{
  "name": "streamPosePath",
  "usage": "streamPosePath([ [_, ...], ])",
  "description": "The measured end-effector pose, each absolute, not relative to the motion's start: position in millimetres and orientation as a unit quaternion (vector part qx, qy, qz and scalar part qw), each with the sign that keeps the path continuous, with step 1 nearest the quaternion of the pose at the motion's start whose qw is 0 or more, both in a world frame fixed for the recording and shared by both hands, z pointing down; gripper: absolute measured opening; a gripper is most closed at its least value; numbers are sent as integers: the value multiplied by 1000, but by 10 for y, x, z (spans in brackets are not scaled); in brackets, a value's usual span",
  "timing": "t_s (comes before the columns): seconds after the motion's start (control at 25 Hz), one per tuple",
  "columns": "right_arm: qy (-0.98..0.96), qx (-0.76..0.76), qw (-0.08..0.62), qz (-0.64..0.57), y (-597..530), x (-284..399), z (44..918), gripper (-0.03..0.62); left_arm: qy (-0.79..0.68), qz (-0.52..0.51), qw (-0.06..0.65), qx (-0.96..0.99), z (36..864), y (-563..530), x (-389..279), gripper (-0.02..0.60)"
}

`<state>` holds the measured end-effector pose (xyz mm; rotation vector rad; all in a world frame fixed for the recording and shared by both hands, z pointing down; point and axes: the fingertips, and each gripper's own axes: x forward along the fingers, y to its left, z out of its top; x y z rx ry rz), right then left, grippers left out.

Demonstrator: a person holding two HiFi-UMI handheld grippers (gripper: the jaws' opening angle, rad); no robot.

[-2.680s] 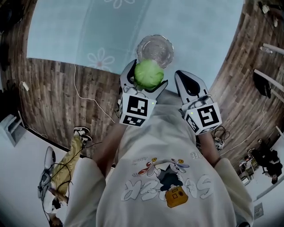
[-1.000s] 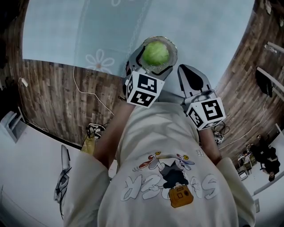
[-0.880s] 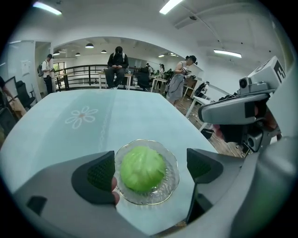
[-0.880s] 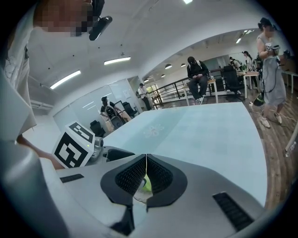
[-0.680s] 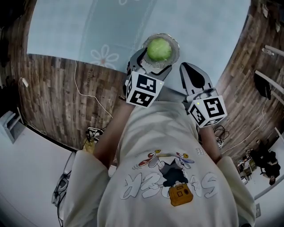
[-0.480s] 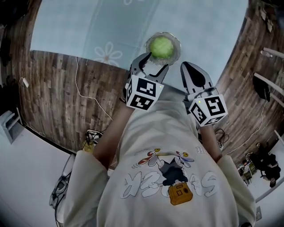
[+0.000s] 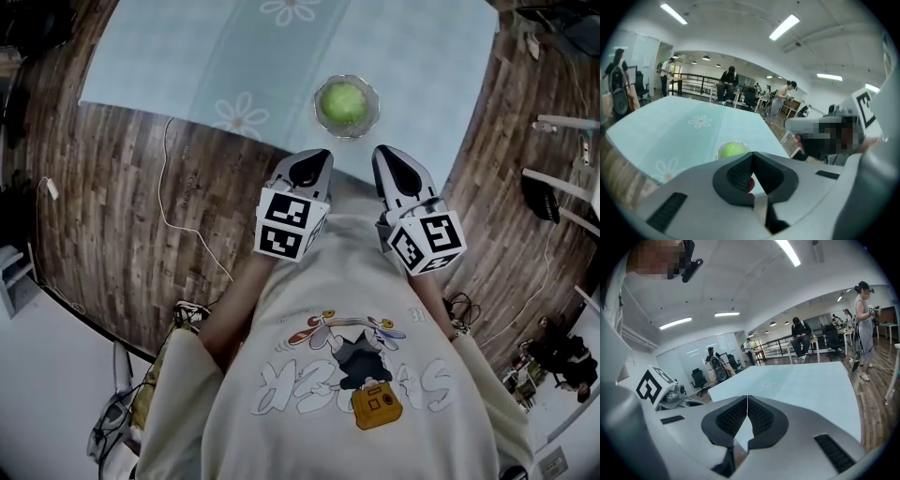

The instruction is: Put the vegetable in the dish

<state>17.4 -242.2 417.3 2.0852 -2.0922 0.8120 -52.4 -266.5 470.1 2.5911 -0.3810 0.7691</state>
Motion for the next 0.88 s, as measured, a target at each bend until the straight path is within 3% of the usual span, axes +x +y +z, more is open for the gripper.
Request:
streamPosePath([
  [0.28, -675, 692, 47, 251, -2065, -16, 4044, 23, -129, 208, 223, 944, 4226, -2351, -715, 8],
  [0.88, -729, 644, 55, 225, -1483, -164, 3762, 23, -220, 198, 242, 924, 4139, -1870, -1082, 8],
])
